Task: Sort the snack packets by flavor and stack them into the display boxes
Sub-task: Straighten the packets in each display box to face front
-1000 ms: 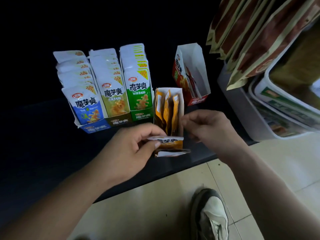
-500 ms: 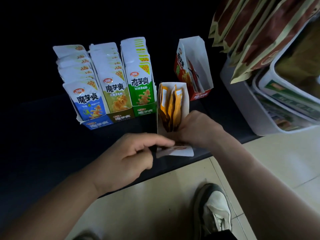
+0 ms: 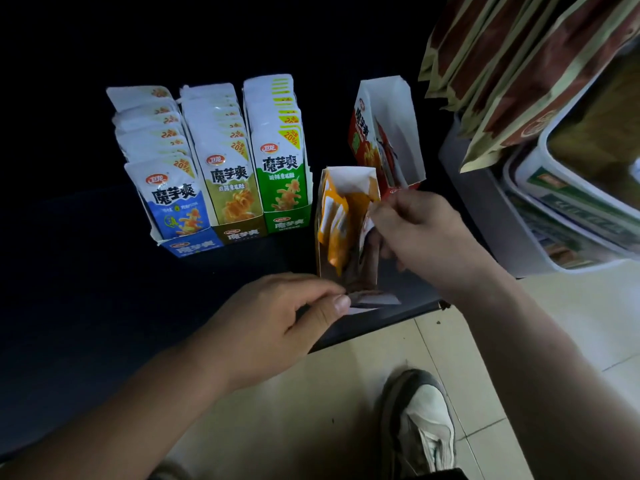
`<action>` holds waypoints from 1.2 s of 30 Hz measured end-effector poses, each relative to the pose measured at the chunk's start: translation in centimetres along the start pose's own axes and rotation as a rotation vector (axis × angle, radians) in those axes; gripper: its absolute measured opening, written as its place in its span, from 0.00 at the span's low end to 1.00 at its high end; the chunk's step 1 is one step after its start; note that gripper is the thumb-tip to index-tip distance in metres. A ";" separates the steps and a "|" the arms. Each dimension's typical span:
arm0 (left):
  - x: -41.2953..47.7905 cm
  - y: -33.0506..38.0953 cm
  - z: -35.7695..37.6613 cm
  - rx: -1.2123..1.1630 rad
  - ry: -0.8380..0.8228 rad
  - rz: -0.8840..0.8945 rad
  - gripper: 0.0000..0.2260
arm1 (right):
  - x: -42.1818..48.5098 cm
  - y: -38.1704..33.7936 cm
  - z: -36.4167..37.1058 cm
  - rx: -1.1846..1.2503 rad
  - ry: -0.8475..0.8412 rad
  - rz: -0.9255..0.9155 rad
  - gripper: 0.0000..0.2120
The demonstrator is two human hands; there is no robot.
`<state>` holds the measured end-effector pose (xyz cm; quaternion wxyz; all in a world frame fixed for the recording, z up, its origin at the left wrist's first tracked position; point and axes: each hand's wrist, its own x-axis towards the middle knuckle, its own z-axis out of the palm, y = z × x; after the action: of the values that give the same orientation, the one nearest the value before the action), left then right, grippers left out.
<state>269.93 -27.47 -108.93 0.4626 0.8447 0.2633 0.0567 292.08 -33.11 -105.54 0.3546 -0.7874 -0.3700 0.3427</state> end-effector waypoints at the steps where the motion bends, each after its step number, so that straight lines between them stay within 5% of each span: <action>1: 0.0 0.1 0.1 -0.029 0.001 -0.013 0.16 | 0.1 0.1 0.1 0.033 0.044 -0.011 0.15; 4: 0.4 0.7 0.0 -0.094 0.032 -0.025 0.13 | 0.4 0.2 0.4 0.199 0.152 0.017 0.18; 9: 2.2 0.4 -0.7 -0.022 0.241 -0.150 0.22 | 1.6 -0.2 1.7 0.349 0.174 0.083 0.20; 16: 5.3 -0.7 -0.2 -0.013 0.394 -0.175 0.16 | 1.6 -0.2 2.5 0.442 0.186 0.029 0.28; 25: 5.0 0.4 -0.4 -0.206 0.501 -0.150 0.08 | -0.5 2.9 0.9 0.383 -0.146 -0.054 0.04; 30: 4.4 1.9 -1.2 -0.411 0.578 -0.161 0.14 | 0.1 2.5 2.3 -0.007 0.066 -0.155 0.15; 33: 3.4 1.6 -2.4 -0.410 0.640 -0.159 0.08 | 0.5 2.2 2.8 0.122 0.164 -0.063 0.17; 36: 2.4 1.0 -3.0 -0.660 0.631 -0.235 0.05 | 0.3 2.0 2.5 0.276 0.161 0.025 0.14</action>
<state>271.33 -24.48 -106.77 0.6071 0.5585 0.4527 0.3387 290.89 -33.07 -108.47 0.4838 -0.7606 -0.2799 0.3303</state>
